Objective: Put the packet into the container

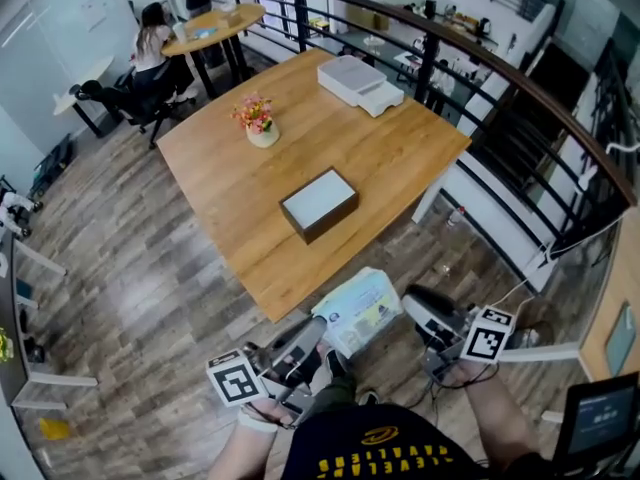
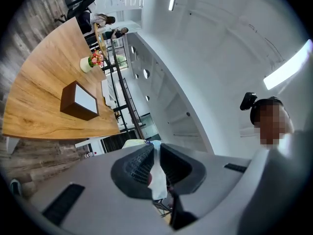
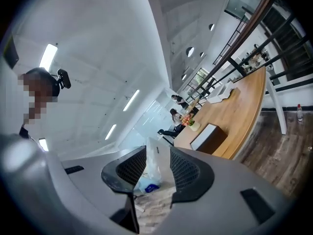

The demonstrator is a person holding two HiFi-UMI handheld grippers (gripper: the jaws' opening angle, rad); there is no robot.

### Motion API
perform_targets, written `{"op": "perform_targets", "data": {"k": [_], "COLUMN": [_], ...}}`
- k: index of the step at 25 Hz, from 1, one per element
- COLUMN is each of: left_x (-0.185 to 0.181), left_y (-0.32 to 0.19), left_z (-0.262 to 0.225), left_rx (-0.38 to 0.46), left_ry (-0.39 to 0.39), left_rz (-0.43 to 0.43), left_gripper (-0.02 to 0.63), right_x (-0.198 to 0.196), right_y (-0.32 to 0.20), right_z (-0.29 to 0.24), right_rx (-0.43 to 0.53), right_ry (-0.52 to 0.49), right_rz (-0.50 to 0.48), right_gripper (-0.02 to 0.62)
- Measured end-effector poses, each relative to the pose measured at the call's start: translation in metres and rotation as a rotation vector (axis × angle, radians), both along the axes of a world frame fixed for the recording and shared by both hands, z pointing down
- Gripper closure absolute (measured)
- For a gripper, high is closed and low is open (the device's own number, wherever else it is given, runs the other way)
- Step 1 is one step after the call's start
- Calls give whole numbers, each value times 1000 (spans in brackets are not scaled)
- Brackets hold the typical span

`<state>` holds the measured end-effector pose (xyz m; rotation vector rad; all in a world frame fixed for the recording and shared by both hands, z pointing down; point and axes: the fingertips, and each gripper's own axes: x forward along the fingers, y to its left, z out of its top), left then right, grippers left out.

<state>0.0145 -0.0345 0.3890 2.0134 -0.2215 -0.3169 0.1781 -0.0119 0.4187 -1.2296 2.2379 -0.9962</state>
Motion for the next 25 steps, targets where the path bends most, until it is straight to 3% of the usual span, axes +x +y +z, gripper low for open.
{"op": "perform_targets", "data": {"k": [8,9,11,14,25], "left_x": [1,2,1,2,12], "left_y": [-58,-64,-75,-90,-156], "left_z": [2,3,6,11,49], "left_rx": [10,5,-7,-21,-127], "left_ry": [31,28,23,16,-86], "left_rz": [78,80,80,76,-21], "left_gripper": [565,565,565,565,563], "right_x": [-18,-16,-13,-11,1], "right_y": [-54,-58,-65,-79,-153], "right_z": [7,8,7,9,37], "right_rx": [-38,-43,-47,-58,-145], "right_ry": [79,87,63,30,69], "right_rz": [4,20,44,52,-25], "right_gripper": [454,503,540,551,566]}}
